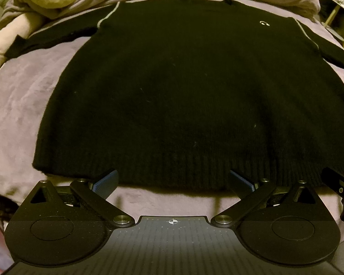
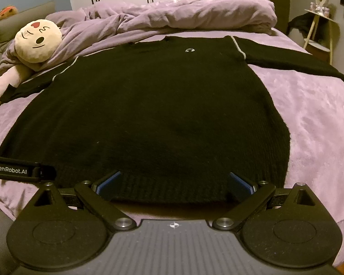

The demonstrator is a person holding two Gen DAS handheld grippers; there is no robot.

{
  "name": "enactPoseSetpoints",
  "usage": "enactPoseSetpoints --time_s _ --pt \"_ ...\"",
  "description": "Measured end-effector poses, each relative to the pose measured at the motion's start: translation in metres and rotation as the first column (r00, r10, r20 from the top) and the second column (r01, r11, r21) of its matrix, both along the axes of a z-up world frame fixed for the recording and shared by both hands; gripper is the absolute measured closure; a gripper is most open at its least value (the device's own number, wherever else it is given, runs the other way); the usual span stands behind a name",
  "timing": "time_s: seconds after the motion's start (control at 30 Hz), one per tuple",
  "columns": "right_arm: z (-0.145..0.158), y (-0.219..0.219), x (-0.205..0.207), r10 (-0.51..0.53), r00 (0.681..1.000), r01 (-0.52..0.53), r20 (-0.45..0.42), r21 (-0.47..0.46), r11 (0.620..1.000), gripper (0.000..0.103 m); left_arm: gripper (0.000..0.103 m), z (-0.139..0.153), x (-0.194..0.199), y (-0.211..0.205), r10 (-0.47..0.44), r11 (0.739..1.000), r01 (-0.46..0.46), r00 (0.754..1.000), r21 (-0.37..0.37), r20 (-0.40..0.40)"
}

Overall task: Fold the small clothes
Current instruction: 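Grasp the sweater sleeve with the right tool and fold it across the body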

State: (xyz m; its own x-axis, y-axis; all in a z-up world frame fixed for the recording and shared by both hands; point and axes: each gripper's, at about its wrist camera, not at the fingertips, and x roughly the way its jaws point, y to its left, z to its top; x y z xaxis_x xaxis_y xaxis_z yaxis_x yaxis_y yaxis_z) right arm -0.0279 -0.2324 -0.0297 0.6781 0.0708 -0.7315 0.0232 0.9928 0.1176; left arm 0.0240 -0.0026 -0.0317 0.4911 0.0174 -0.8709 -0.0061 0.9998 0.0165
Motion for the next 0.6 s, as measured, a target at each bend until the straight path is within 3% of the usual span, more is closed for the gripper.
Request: enactPoseSetpoints --time_s 0.4,0.6 --pt "-0.009 -0.026 0.002 -0.038 0.999 0.037 0.015 0.059 0.998 0.008 0.0 -0.008 0.008 -0.003 0.0 1.0 0.001 1.0 0.012 -0.019" --pt "0.0 -0.123 0.036 -0.221 0.971 0.196 0.095 0.218 0.956 0.024 0.0 0.007 0.027 0.001 0.034 0.999 -0.033 0.999 -0.021 0.029"
